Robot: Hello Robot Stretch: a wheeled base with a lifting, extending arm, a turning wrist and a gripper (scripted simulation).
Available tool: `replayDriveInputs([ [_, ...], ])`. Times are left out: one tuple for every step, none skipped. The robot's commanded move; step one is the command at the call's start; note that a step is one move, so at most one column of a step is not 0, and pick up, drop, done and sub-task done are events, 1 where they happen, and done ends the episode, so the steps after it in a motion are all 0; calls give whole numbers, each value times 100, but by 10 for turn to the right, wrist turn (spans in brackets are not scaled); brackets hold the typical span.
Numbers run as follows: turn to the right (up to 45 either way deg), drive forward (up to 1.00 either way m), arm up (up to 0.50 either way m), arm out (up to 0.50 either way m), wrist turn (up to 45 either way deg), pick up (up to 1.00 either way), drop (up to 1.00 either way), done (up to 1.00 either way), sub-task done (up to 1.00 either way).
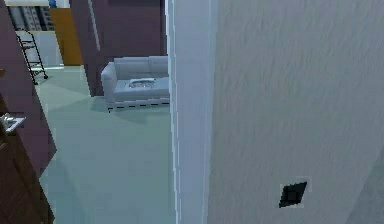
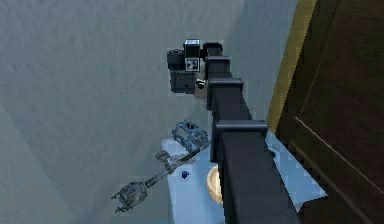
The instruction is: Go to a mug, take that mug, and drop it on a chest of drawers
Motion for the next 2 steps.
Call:
replayDriveInputs([
  [0,0,0,0,390,0,0,0,0],
  [0,0,-30,0,0,0,0,0,0],
])
